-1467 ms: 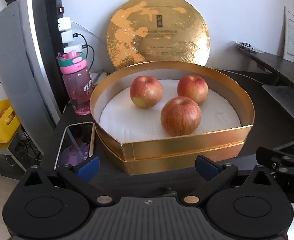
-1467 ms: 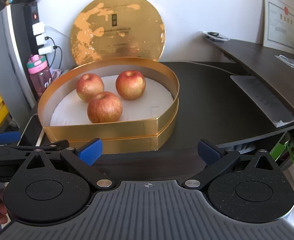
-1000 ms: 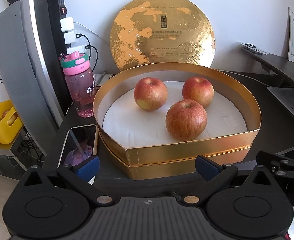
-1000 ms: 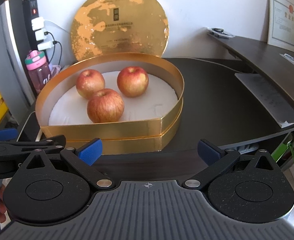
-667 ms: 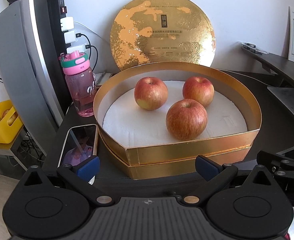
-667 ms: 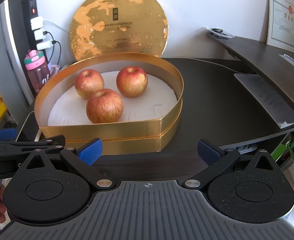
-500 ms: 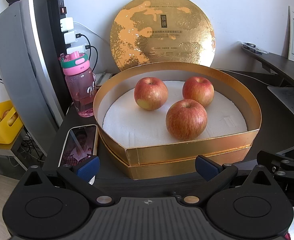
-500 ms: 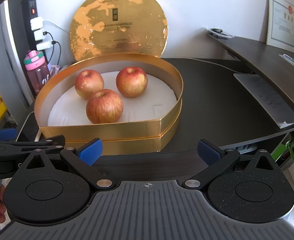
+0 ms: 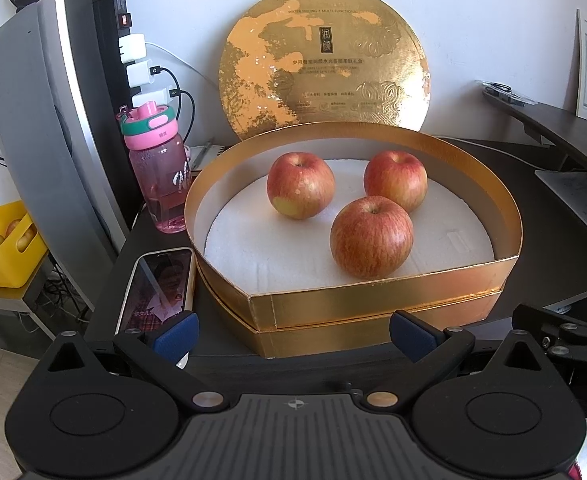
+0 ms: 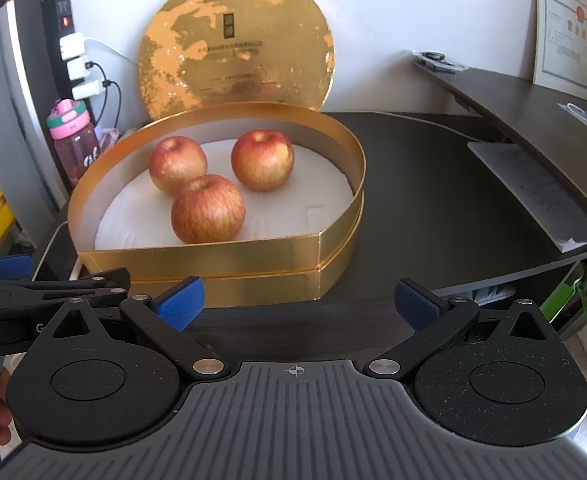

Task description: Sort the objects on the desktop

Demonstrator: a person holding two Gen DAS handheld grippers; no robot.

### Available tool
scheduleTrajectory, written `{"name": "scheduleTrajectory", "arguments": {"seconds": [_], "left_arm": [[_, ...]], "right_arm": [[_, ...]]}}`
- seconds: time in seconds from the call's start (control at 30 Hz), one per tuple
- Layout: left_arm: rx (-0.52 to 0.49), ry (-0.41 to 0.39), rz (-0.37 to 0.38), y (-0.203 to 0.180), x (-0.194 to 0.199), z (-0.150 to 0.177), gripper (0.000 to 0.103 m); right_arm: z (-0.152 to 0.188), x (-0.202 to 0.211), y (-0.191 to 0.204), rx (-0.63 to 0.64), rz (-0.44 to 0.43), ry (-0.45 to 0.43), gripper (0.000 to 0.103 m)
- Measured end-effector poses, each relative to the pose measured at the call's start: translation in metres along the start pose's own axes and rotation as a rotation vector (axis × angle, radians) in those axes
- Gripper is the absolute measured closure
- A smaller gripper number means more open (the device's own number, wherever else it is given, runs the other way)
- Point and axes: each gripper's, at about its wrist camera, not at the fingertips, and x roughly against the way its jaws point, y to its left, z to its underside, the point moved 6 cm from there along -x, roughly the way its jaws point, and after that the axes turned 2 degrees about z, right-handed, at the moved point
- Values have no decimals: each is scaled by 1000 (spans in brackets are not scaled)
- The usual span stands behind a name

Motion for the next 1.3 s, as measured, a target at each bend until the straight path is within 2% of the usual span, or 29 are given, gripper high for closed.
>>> {"name": "scheduleTrajectory", "arguments": {"seconds": [0.8,1.3], "left_arm": [[-7,2,-5,-2,0,2,1],[16,38,7,4,-14,9,1]], "right_arm": [[2,2,-2,-2,3,2,0],[9,-11,4,-1,-5,38,0]]}}
